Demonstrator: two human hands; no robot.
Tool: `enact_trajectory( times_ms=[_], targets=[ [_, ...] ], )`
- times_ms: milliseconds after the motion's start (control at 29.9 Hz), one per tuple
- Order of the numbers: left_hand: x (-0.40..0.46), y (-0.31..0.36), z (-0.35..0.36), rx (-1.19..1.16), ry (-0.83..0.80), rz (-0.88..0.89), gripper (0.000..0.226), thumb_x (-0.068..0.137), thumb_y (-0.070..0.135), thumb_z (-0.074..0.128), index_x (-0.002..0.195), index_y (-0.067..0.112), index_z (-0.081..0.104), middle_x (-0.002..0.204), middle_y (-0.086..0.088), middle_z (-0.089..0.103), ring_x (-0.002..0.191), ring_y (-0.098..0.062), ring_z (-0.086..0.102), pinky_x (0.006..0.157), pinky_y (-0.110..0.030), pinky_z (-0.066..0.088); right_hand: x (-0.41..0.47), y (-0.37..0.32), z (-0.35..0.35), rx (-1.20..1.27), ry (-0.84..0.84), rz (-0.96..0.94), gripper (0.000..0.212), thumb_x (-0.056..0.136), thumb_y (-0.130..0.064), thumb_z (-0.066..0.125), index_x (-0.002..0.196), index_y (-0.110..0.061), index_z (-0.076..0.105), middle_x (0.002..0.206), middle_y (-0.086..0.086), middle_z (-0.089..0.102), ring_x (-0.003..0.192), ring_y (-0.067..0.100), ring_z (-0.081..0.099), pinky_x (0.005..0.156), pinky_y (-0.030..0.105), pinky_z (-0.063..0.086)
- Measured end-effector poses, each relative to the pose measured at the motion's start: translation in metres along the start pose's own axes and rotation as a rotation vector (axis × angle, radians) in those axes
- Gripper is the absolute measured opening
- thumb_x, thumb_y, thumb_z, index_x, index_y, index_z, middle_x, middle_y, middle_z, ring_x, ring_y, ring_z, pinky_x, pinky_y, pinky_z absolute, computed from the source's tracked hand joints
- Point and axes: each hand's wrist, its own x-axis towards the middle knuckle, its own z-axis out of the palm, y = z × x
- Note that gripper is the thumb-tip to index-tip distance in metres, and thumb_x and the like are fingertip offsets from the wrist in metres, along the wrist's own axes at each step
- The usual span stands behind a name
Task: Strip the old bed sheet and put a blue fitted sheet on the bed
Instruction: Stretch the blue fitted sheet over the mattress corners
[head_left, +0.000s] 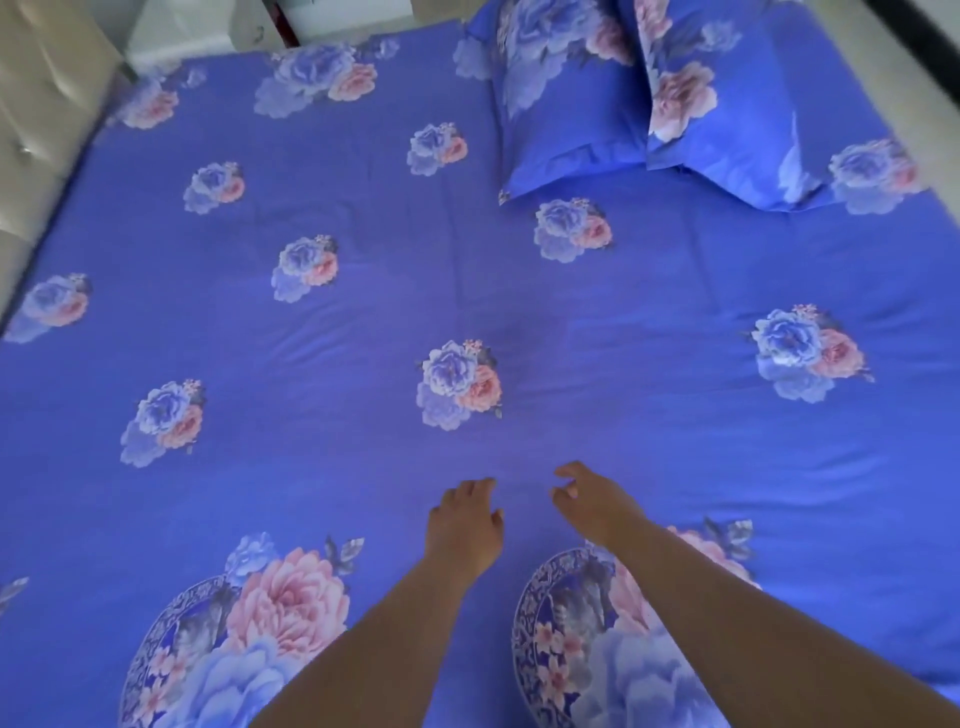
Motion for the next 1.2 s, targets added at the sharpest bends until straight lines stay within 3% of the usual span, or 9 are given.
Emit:
enact_trajectory(
  times_ms=[234,501,702,835,969,1036,1102,1136,1203],
  targets=[
    [0.118,0.014,-0.03,0.168,0.124,0.039,0.063,0.096,0.034,0.042,0.15,0.029,0.009,0.159,0.003,0.005,0.146,-0.021,0.005,0.115,-0.044,0.017,0.111,0.007,-0.055,-0.186,0.149,-0.065,0.051,0.094,-0.034,0.047,0.142,-0.026,0.031,0.142,0.004,0.041,0.128,0.025,0.041,0.099,0.035,0.041],
    [0.222,0.023,-0.029,0.145,0.057,-0.051,0.083,0.089,0.051,0.053,0.149,0.04,-0.004,0.157,0.013,-0.016,0.146,-0.026,-0.011,0.113,-0.055,0.014,0.226,-0.014,-0.059,-0.377,0.211,-0.192,0.074,0.096,-0.038,0.046,0.151,-0.016,0.002,0.16,0.002,-0.008,0.147,0.022,-0.004,0.118,0.038,0.012],
    [0.265,-0.039,-0.025,0.223,-0.012,-0.158,0.081,0.09,0.058,0.047,0.148,0.042,-0.006,0.156,0.011,-0.022,0.146,-0.027,-0.014,0.112,-0.059,0.016,0.272,-0.034,-0.03,-0.312,0.296,-0.277,0.069,0.097,-0.037,0.042,0.152,-0.017,0.005,0.16,0.001,-0.004,0.148,0.019,-0.001,0.118,0.035,0.009],
    [0.298,-0.087,-0.051,0.191,0.065,-0.153,0.062,0.096,0.054,0.031,0.148,0.044,-0.002,0.158,0.012,-0.016,0.147,-0.02,-0.009,0.115,-0.055,0.011,0.313,-0.067,-0.033,-0.187,0.396,-0.183,0.07,0.096,-0.038,0.045,0.152,-0.015,0.01,0.16,0.003,-0.001,0.148,0.02,0.0,0.118,0.036,0.012],
    [0.336,-0.129,-0.083,0.212,0.106,-0.037,0.06,0.098,0.052,0.028,0.149,0.043,-0.003,0.158,0.011,-0.016,0.147,-0.019,-0.008,0.116,-0.053,0.009,0.36,-0.117,-0.016,-0.099,0.522,-0.027,0.075,0.095,-0.04,0.046,0.151,-0.009,0.006,0.16,0.006,-0.001,0.148,0.02,-0.002,0.119,0.036,0.003],
    [0.359,-0.16,-0.097,0.244,0.116,0.015,0.062,0.097,0.054,0.028,0.149,0.042,-0.004,0.158,0.01,-0.016,0.147,-0.021,-0.008,0.116,-0.053,0.008,0.385,-0.148,-0.007,-0.03,0.647,0.14,0.075,0.095,-0.043,0.044,0.152,-0.008,0.008,0.16,0.008,0.0,0.147,0.022,-0.003,0.119,0.041,0.001],
    [0.381,-0.209,-0.111,0.212,0.102,-0.039,0.063,0.096,0.058,0.025,0.148,0.042,-0.005,0.158,0.011,-0.015,0.147,-0.022,-0.008,0.116,-0.054,0.005,0.406,-0.188,0.014,-0.021,0.648,0.211,0.069,0.097,-0.047,0.035,0.152,-0.015,0.01,0.16,0.005,-0.002,0.147,0.025,-0.007,0.118,0.048,-0.003],
    [0.392,-0.243,-0.116,0.189,0.096,-0.106,0.063,0.095,0.06,0.022,0.149,0.041,-0.005,0.158,0.011,-0.015,0.147,-0.023,-0.009,0.115,-0.055,0.004,0.415,-0.214,0.036,-0.106,0.576,0.121,0.062,0.098,-0.048,0.029,0.152,-0.021,0.011,0.16,0.001,-0.003,0.147,0.026,-0.008,0.116,0.051,-0.006],
    [0.41,-0.314,-0.132,0.137,0.076,-0.277,0.068,0.093,0.065,0.014,0.15,0.035,-0.004,0.158,0.008,-0.016,0.146,-0.026,-0.011,0.114,-0.059,0.0,0.42,-0.273,0.092,-0.264,0.337,-0.28,0.05,0.1,-0.045,0.022,0.149,-0.03,0.024,0.16,-0.004,0.009,0.147,0.024,0.001,0.115,0.053,-0.002]
  ],
)
